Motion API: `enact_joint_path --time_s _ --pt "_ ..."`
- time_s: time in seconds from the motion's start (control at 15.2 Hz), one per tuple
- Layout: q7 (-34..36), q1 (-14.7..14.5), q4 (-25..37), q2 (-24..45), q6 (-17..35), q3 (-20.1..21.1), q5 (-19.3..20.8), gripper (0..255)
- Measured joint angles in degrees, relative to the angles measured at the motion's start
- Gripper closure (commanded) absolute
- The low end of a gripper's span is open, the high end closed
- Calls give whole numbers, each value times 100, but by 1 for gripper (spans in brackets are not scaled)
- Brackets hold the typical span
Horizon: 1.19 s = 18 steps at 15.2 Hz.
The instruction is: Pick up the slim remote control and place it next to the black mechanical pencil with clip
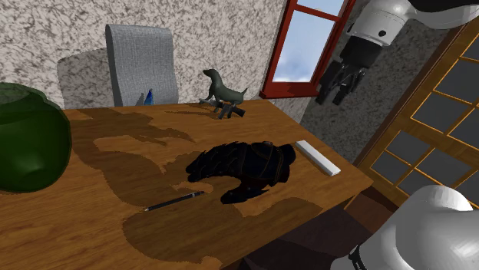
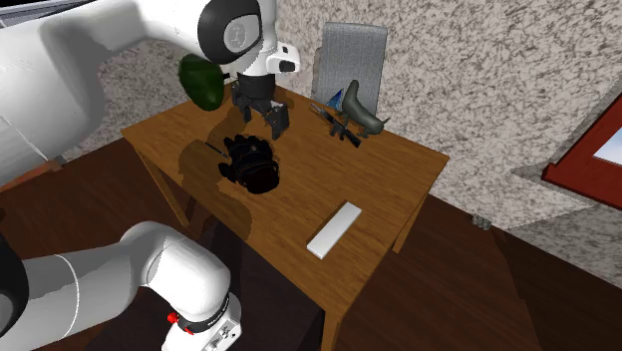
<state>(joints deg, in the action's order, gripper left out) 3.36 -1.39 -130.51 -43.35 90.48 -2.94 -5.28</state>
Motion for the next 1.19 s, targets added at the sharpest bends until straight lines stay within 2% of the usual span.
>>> enact_joint_path --time_s 0.2,0.4,0.99,1.19 --pt "-77 40 -144 13 127 -61 73 0" --pt "-267 145 -534 37 476 -216 254 0" --pt "-929 565 -1517 506 1775 -848 904 0" --pt "-1098 676 -1626 890 2236 -1047 1080 0"
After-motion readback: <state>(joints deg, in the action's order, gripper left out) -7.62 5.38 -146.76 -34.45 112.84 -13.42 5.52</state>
